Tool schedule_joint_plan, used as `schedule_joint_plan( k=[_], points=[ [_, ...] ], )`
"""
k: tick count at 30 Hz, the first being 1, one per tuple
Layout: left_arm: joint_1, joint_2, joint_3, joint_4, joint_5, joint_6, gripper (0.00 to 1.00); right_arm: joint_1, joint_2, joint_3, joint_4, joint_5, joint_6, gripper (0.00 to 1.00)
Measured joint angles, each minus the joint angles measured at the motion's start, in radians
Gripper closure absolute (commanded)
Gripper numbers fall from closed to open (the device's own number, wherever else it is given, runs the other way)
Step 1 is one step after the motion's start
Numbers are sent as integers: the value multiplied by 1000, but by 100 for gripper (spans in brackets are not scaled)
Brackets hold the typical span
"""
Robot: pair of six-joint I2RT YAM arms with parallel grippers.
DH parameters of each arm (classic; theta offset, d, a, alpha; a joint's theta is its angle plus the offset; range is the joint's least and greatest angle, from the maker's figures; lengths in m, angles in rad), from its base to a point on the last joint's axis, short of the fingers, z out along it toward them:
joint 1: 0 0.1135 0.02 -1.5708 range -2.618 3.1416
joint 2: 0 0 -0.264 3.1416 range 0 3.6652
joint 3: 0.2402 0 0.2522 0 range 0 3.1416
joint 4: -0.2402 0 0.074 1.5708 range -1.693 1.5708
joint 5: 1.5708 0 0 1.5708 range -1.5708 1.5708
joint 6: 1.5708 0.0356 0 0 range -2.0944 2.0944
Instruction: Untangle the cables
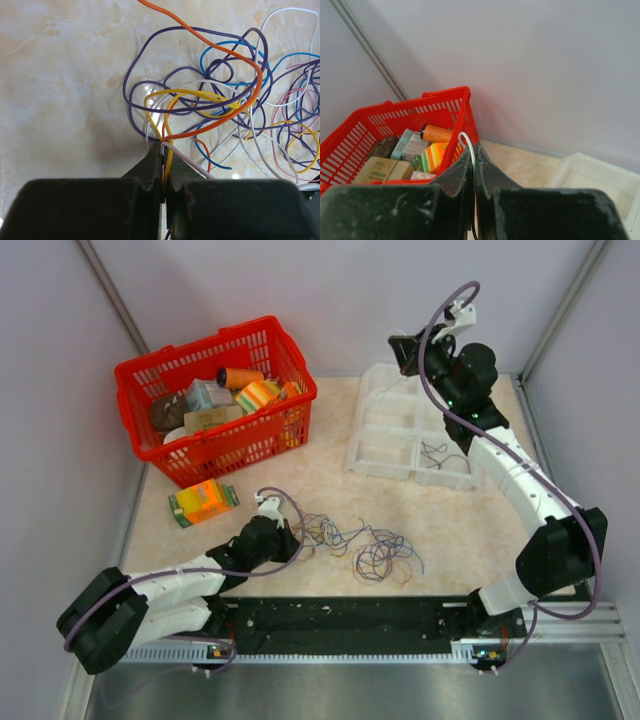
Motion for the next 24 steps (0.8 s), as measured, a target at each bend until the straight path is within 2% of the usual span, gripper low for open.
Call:
schedule_joint_plan(
  k=[3,10,15,23,24],
  points=[
    [0,-13,-3,0,0,0,100,2,-47,-103,11,26,12,100],
    [0,-13,-3,-1,6,6,100,2,-45,-249,-12,43,19,100],
    [0,-48,3,-42,19,15,100,16,17,-277,-85,63,16,100],
    [0,-231,135,-143,96,42,100,61,186,-191,-402,166,-11,100],
    [0,-248,159,-153,104,47,100,61,200,-187,-443,179,-21,96]
  ],
)
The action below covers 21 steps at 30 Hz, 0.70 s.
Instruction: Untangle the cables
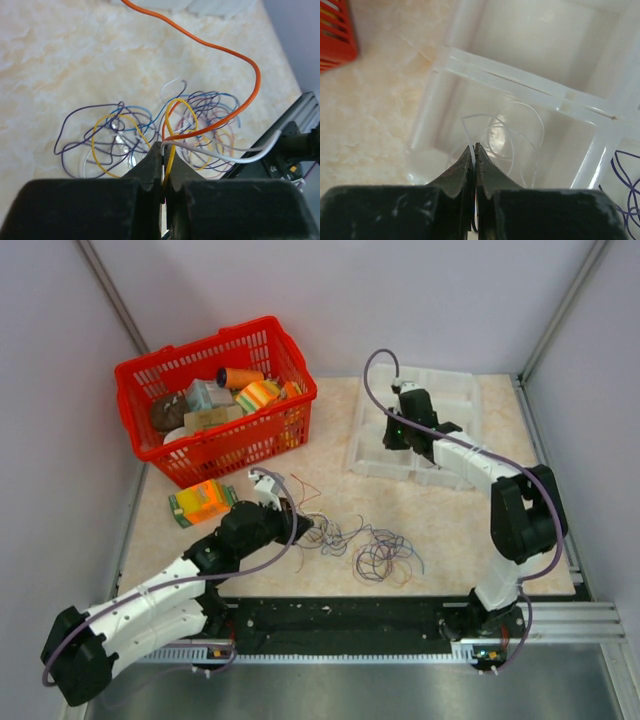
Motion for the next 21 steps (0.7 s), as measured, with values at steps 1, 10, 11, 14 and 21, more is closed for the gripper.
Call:
schedule_joint_plan(
  k=[1,10,11,14,21],
  points=[
    [0,-13,21,-5,9,3,100,0,20,12,-56,14,-15,89],
    [0,-14,167,-109,49,14,100,7,62,151,-319,32,-66,39],
    [0,-5,189,-123,48,14,100,8,52,155,-337,39,-69,38],
    [0,34,263,-170,49,16,100,9,-15,137,-400,67,-78,33],
    [0,109,290,-209,71,17,100,61,-275,-6,-428,-36,-133,31]
  ],
)
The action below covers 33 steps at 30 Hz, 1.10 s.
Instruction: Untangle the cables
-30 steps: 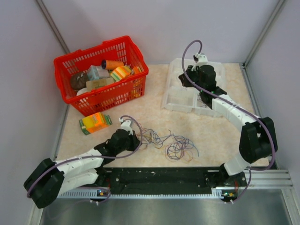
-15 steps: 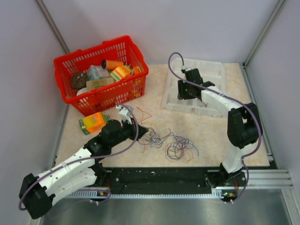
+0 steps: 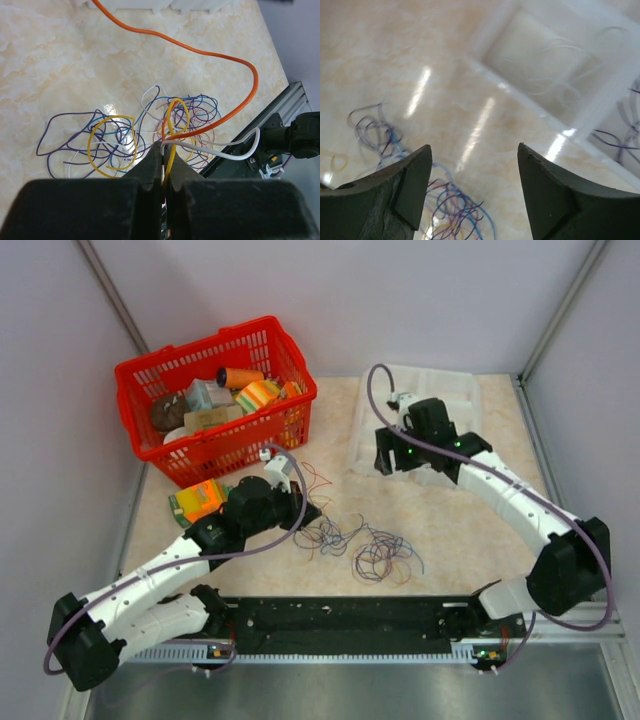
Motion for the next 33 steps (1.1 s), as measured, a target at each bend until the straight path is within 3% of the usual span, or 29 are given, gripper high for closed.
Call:
schedule_joint_plan(
  k=[7,11,15,19,24,25,27,29,30,33],
  points=[
    [0,-2,0,-7,15,-8,100,222,-142,-254,260,-309,-19,35],
    [1,-9,0,-30,11,-10,100,249,-223,-396,492,-432,79,36],
    [6,-10,0,-73,-8,-11,100,254,-294,-485,656,-457,154,34],
    [10,-10,0,-105,-16,-13,100,261,-368,-534,708,-451,183,35],
    [11,-10,3,-109,-14,-23,100,305,-307,-521,804,-467,226,43],
    [11,-10,4,-110,-15,-26,100,323,-281,-520,812,-465,230,46],
    [12,-10,6,-111,-14,-31,100,351,-246,-520,811,-458,233,64],
    [12,-10,6,-111,-14,-38,100,374,-224,-518,803,-450,232,87],
    [12,-10,6,-110,-14,-39,95,382,-218,-514,795,-445,232,100],
    [12,-10,4,-107,-20,-39,67,389,-224,-492,760,-417,232,100]
  ],
)
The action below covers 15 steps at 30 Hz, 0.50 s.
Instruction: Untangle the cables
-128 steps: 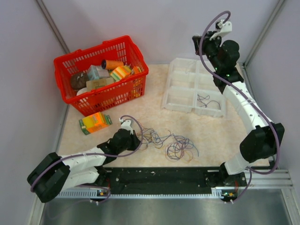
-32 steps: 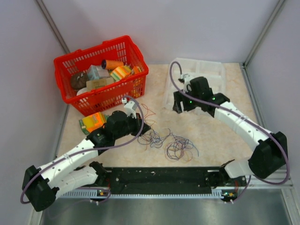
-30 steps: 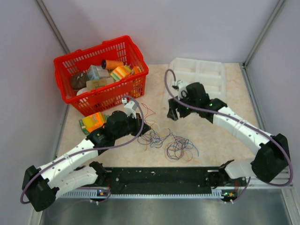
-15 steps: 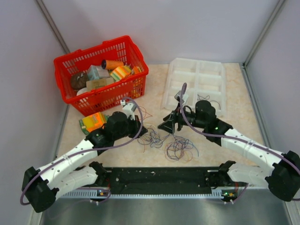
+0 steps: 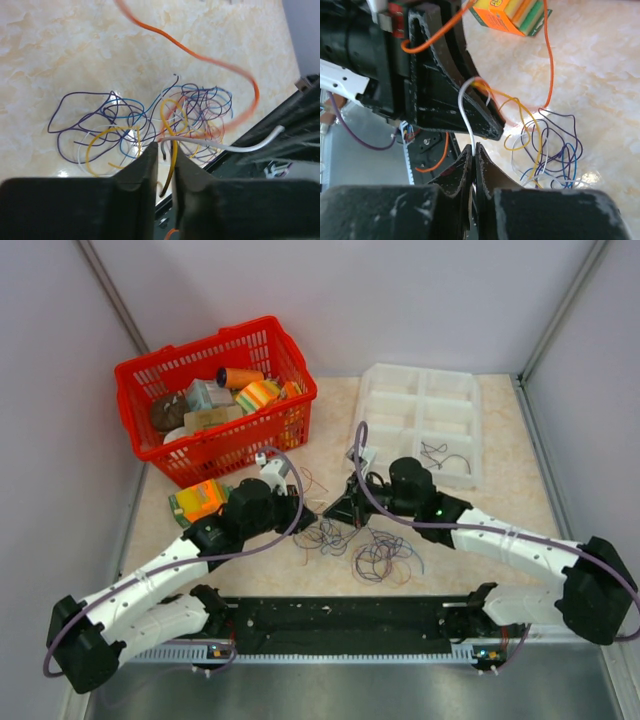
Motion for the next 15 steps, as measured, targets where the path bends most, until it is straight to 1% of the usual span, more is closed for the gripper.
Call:
schedule_joint_plan(
  k=[2,5,9,10,12,15],
  points=[
    [0,2,-19,32,-12,-4,54,0,-26,18,-28,17,12,100],
    [3,40,-72,96,-45,-22,40,0,-88,43,-32,8,73,100],
    [10,186,-146,195,-93,-55,28,0,-175,92,8,-18,179,100],
    [12,221,-161,217,-97,-64,26,0,-185,116,14,-22,200,100],
    [13,272,-175,248,-94,-78,26,0,-192,182,29,-31,232,100],
    [13,329,-174,299,-81,-84,35,0,-191,303,40,-34,257,100]
  ],
)
